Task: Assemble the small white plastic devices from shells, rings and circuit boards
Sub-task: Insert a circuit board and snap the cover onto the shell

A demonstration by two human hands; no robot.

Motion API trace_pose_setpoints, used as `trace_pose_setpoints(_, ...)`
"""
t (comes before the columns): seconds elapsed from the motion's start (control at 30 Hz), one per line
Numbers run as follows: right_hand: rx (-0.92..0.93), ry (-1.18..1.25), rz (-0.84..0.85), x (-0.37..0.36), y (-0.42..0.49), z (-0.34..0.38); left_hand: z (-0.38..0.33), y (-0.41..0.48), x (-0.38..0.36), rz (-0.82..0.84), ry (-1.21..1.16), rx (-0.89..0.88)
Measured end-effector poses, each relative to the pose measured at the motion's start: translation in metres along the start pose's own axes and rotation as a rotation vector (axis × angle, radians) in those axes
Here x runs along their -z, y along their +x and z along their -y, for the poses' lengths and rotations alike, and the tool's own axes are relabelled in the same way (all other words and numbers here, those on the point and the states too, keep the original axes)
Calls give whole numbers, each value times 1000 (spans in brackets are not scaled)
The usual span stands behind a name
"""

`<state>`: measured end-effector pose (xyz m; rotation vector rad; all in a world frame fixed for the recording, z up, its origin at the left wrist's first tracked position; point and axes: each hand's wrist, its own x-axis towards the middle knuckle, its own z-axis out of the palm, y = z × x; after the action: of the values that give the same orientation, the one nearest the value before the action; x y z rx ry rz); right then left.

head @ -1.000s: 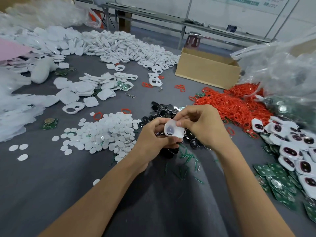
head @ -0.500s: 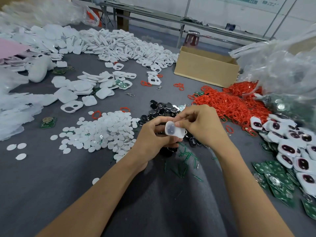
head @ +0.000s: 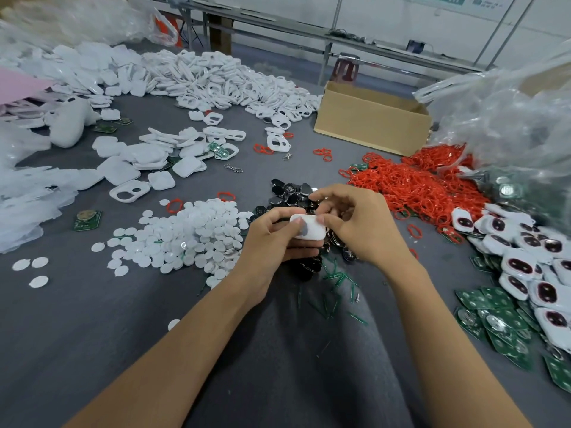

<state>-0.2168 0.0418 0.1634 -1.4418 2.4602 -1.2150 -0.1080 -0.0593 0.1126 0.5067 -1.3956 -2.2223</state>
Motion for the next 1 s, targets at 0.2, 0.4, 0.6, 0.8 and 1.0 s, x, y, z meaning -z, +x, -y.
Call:
trace_pose_setpoints(0.2, -130, 63, 29, -1, 0, -7, 0, 0, 0, -8, 21, -8)
trace_pose_setpoints(0.4, -243, 198, 68, -3, -2, -9, 1, -1, -2, -7, 58, -26)
trace_pose_setpoints(0.6, -193, 133, 54, -11, -1, -8, 3, 0, -2, -88, 117, -55)
trace_pose_setpoints(0.8, -187, 220, 96, -16, 0, -12, 4, 0, -1, -120, 161, -66)
trace_pose_setpoints(1.0, -231, 271, 100, -17, -8, -12, 4, -1, -2, -112, 168, -57)
